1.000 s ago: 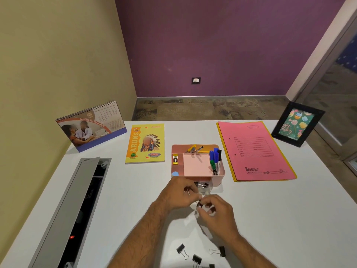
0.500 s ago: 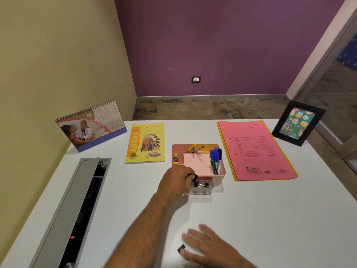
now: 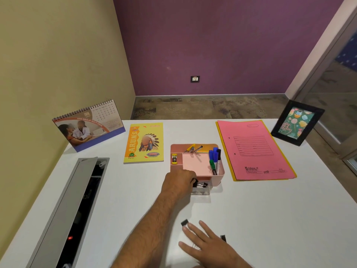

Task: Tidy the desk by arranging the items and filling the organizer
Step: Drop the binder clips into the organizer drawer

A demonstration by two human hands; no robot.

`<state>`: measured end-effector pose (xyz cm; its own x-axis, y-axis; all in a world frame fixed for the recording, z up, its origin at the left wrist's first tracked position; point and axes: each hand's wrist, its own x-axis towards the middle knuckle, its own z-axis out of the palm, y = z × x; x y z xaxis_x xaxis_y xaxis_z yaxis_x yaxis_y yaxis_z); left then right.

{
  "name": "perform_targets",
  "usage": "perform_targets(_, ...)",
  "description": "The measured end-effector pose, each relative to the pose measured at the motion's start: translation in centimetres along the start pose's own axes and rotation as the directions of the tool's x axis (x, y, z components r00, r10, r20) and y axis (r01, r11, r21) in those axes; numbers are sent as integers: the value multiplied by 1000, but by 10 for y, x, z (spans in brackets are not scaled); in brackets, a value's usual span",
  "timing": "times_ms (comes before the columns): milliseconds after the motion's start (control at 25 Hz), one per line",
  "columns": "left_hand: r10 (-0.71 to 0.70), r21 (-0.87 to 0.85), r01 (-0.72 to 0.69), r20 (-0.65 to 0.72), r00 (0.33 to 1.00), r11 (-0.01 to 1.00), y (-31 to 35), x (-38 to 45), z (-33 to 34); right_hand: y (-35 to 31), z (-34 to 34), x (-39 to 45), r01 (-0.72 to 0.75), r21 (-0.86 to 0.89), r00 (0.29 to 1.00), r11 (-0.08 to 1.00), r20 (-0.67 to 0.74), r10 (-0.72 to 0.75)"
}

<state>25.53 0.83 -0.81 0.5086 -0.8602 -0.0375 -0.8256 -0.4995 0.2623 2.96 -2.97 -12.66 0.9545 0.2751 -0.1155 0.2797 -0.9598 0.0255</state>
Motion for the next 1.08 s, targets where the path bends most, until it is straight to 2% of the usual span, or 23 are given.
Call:
perform_targets(80,22,36,-22,-3,1000,999,0,-2,3,11,0,8,-73,55,996,996,-44,76)
perform_targets(160,41,49,-40,-12,999,998,-1,-4,5,17,3,13,-101,55,995,993,-21,103)
perform_targets(280,29,-53,-32,-51,998,998,-4,-6,7,13,1,19,-186,145,977,972,-82,199)
perform_targets(400,-8,-212,-17,-115,993,977,-9,-8,6,8,-9,31,-307,366,881,878,-240,408)
perform_targets(480,-86,-331,15,-203,975,944,-14,-10,5,8,-18,43,-415,434,823,800,-196,533)
perform_targets(560,-175,-470,36,-255,951,882,-19,-12,7,6,-25,57,-518,387,800,763,-96,592)
perform_targets(720,-206,-563,72,-178,962,823,-27,-21,14,5,-28,75,-576,262,796,774,-38,605)
perform_targets(800,-188,-578,72,-144,972,813,-30,-26,18,6,-29,77,-587,292,780,755,-48,624)
perform_targets(880,-172,-586,72,-116,978,807,-31,-30,20,5,-34,74,-574,518,715,634,-59,696)
perform_targets(1000,-128,-568,62,-78,989,821,-30,-36,13,8,-49,69,-457,841,554,290,13,832)
perform_targets(1040,-105,-560,48,-71,992,827,-28,-37,10,12,-55,68,-390,892,500,229,-3,866)
perform_targets(1080,-84,-570,35,-60,995,821,-27,-38,8,17,-62,67,-330,917,467,222,-45,883)
